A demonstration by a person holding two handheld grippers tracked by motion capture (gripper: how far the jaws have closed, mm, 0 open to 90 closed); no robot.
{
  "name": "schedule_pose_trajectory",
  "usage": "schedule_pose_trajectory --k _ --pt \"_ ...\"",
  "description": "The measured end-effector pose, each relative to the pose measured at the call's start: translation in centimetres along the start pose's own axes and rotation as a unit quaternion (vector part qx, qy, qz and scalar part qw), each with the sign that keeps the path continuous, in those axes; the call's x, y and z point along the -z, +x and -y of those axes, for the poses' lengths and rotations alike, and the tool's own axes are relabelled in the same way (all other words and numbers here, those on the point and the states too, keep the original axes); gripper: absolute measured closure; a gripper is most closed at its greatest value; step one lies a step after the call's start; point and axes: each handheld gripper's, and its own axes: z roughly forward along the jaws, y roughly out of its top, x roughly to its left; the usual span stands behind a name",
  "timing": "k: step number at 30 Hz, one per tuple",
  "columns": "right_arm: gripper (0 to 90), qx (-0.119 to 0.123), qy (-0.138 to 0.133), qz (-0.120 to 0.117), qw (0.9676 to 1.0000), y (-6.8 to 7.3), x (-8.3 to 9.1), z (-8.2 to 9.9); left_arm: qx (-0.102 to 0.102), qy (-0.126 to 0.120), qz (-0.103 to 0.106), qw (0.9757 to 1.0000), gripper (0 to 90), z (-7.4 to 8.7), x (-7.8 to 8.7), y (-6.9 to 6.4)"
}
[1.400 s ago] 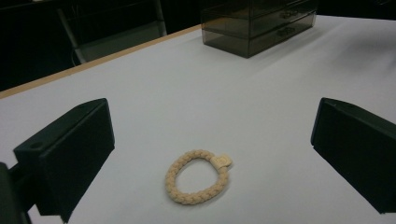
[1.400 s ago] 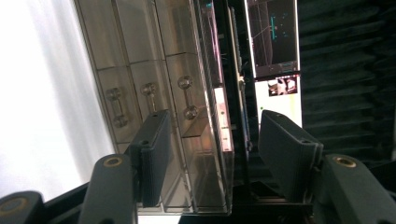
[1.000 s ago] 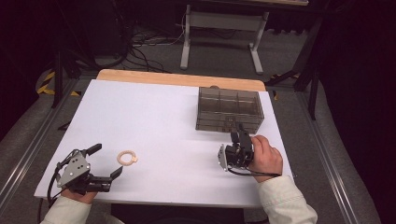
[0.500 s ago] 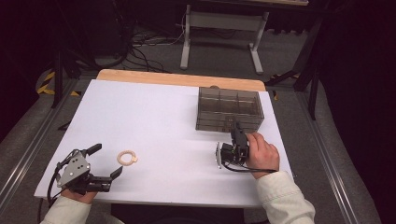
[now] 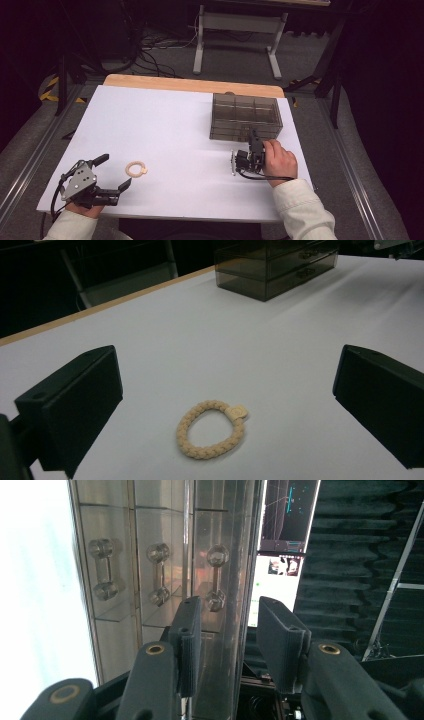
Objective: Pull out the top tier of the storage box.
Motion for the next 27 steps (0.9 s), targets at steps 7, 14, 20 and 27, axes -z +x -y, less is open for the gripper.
schedule_pose_trajectory --k 7,14,20,27 --pt "69.5 0.001 0.005 -0.002 1.0 0.2 -1.0 0.1 -0.003 0.001 0.003 1.0 0.6 0.0 0.0 0.0" --pt "74.0 0.0 0.011 -0.002 0.9999 0.4 -1.7 0.1 -0.008 0.002 0.0 1.0 0.5 0.0 0.0 0.1" --pt "78.2 0.0 0.013 -0.006 0.9999 0.5 -2.0 0.0 -0.009 0.001 -0.002 1.0 0.5 0.0 0.0 0.1" --pt "79.6 -0.002 0.012 -0.007 0.9999 0.5 -2.1 0.1 -0.002 0.001 0.004 1.0 0.5 0.0 0.0 0.0"
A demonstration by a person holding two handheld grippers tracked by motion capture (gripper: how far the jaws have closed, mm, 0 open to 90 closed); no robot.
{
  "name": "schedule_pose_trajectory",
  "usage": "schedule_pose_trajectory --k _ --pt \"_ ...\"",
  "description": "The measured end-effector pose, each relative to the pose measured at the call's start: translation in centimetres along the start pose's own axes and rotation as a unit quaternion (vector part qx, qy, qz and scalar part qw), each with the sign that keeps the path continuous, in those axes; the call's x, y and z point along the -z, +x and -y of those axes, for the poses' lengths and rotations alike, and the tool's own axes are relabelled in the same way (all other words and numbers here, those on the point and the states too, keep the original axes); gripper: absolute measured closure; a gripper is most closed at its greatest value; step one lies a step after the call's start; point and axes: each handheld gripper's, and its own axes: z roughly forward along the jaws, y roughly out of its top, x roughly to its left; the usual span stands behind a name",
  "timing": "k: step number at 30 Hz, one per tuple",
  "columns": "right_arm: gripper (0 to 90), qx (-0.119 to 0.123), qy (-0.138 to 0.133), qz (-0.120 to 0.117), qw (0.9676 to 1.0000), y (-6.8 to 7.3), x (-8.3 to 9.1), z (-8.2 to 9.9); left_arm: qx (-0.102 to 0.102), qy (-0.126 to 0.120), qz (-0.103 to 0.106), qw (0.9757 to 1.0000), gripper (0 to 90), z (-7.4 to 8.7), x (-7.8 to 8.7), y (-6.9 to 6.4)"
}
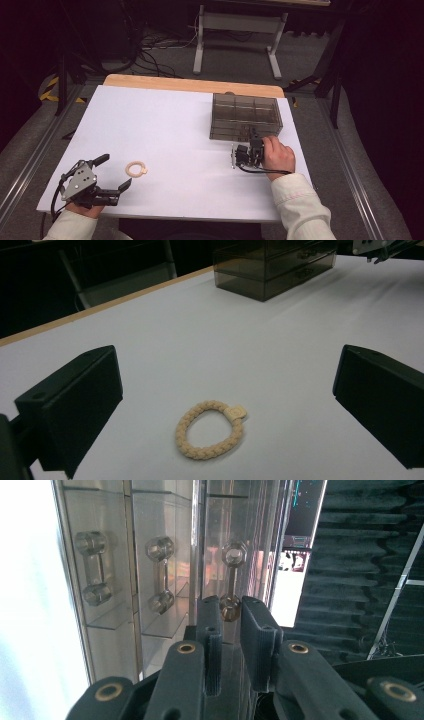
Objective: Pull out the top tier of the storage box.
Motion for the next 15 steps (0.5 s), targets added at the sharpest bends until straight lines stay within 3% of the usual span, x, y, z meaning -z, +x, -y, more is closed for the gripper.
schedule_pose_trajectory --k 15 --pt "80.3 -0.008 -0.009 -0.005 0.9999 -0.41 0.47 0.1 -0.007 -0.001 -0.007 0.9999 0.5 -0.03 0.01 0.03"
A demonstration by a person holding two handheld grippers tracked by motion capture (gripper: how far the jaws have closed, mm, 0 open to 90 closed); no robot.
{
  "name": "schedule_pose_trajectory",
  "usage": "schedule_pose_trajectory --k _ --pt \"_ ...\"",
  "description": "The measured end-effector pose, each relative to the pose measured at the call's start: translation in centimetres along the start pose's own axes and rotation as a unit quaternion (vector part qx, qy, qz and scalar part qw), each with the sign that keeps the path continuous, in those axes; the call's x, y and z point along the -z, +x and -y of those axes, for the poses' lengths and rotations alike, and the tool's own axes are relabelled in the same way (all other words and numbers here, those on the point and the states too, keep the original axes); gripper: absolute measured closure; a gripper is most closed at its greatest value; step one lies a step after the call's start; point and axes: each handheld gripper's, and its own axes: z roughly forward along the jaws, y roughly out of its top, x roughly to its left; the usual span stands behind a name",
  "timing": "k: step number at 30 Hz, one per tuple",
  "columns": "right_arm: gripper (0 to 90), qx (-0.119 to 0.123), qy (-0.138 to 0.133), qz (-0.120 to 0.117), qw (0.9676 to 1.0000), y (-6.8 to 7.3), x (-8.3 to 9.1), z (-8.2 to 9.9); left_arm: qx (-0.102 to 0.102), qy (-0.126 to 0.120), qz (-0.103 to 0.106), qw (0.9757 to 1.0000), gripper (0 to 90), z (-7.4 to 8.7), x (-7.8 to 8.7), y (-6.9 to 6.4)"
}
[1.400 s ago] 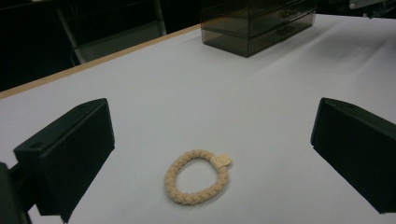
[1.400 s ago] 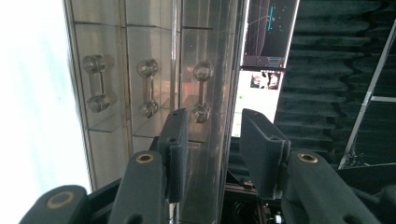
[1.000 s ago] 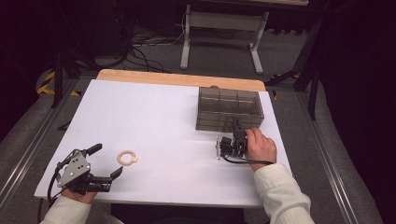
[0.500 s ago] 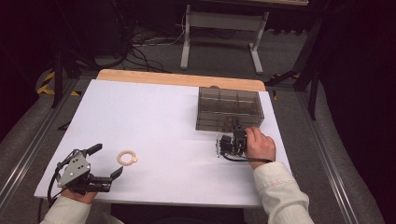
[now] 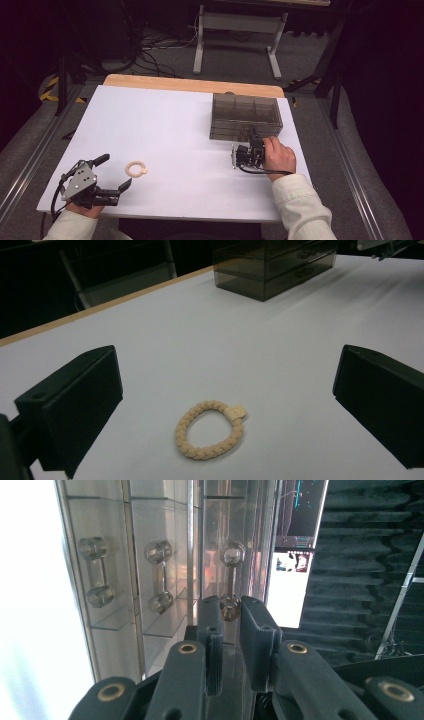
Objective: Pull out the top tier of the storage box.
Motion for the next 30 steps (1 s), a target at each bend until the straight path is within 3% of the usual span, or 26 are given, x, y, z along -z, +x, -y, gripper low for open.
schedule_pose_trajectory --k 1,3,6,12,20,21,22,24,30 --pt "80.3 -0.003 0.001 -0.001 1.0 0.0 0.3 0.0 0.007 0.001 0.007 1.0 0.6 0.0 0.0 -0.1" --pt "80.3 0.007 -0.004 0.0 1.0 -0.2 0.6 0.0 0.008 0.001 0.006 1.0 0.5 0.0 0.0 -0.1" --pt "80.3 -0.006 0.0 -0.004 1.0 -0.1 1.0 0.1 0.002 0.0 0.005 1.0 0.5 0.0 0.0 -0.1" --pt "80.3 0.001 -0.01 -0.002 0.9999 -0.1 1.7 0.2 0.005 0.0 0.005 1.0 0.6 0.0 0.0 -0.1" --pt "79.7 -0.01 -0.007 -0.008 0.9999 0.1 2.9 0.4 0.007 -0.001 0.006 1.0 0.6 0.0 0.0 -0.1" --pt "75.4 -0.014 -0.008 -0.022 0.9996 0.0 3.0 0.4 0.005 0.001 0.006 1.0 0.5 0.0 0.0 -0.1" --pt "75.4 -0.014 -0.008 -0.022 0.9996 0.0 3.0 0.4 0.005 0.001 0.006 1.0 0.6 0.0 0.0 -0.1" --pt "66.0 -0.017 -0.008 -0.029 0.9994 0.0 3.1 0.6 0.002 0.002 0.006 1.0 0.6 0.0 0.0 -0.1" --pt "60.1 -0.033 -0.009 -0.031 0.9989 -0.2 3.3 0.9 0.008 0.0 0.004 1.0 0.5 0.0 0.0 -0.2"
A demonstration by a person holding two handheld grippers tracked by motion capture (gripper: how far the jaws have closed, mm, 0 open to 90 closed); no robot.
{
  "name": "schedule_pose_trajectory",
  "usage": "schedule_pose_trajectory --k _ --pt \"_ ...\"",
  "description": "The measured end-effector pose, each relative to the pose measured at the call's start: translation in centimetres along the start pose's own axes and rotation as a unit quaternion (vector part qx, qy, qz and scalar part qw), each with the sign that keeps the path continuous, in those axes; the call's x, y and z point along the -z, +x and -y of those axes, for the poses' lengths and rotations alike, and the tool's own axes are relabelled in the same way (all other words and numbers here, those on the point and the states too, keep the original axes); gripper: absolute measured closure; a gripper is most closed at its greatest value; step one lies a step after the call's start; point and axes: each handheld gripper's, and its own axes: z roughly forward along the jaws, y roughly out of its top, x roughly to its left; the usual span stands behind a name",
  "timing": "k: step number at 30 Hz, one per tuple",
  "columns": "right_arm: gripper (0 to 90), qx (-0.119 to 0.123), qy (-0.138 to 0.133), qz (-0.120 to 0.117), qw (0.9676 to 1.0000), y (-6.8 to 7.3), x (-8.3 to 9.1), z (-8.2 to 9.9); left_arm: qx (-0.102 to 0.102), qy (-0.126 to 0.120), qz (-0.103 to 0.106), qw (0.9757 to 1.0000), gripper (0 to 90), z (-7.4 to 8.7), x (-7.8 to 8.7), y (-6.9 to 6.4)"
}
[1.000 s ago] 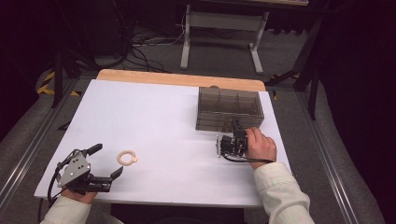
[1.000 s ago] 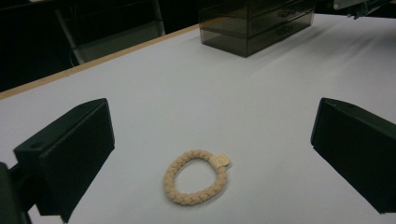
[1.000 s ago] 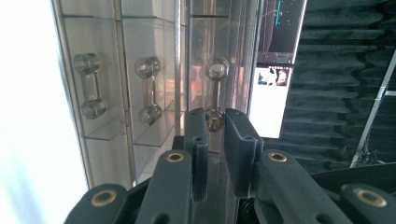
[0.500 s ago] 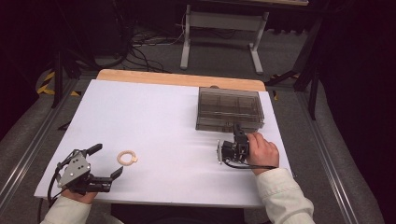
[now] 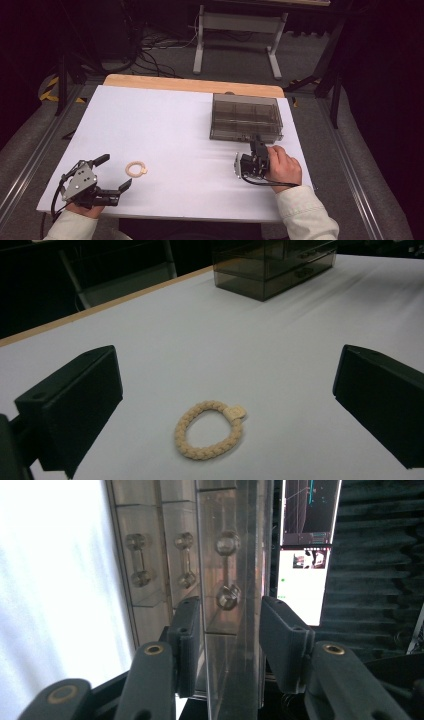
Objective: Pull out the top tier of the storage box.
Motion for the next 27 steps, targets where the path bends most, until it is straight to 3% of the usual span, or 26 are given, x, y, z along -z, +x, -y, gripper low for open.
schedule_pose_trajectory --k 2,7,12,13,20,24,25,26,27 --pt "59.6 -0.002 -0.002 -0.001 1.0 -0.2 0.2 0.0 -0.008 0.001 0.002 1.0 0.5 0.0 0.0 0.1" --pt "58.1 -0.009 -0.011 -0.002 0.9999 -0.5 0.4 0.1 0.001 0.001 0.0 1.0 0.5 0.0 0.0 0.0" --pt "56.0 -0.027 -0.018 -0.016 0.9993 -0.8 0.6 0.2 0.001 0.0 0.0 1.0 0.6 0.0 0.0 0.0" --pt "55.0 -0.038 -0.024 -0.024 0.9987 -1.0 0.8 0.2 -0.008 0.001 -0.006 1.0 0.6 0.0 0.0 0.1" --pt "54.1 -0.054 -0.043 -0.029 0.9972 -1.9 1.5 0.3 -0.006 0.004 -0.006 1.0 0.6 0.0 0.0 0.1" --pt "49.7 -0.086 -0.062 -0.05 0.993 -2.9 2.0 0.5 -0.007 0.003 -0.007 0.9999 0.5 0.0 0.0 0.1" --pt "46.9 -0.105 -0.073 -0.064 0.9897 -3.5 2.2 0.7 -0.007 0.003 -0.007 0.9999 0.6 0.0 0.0 0.1" --pt "46.9 -0.105 -0.073 -0.064 0.9897 -3.5 2.2 0.7 -0.007 0.003 -0.007 0.9999 0.5 0.0 0.0 0.1" --pt "42.3 -0.131 -0.09 -0.082 0.9838 -4.0 2.4 1.0 -0.006 0.003 -0.006 1.0 0.6 0.0 0.0 0.1"
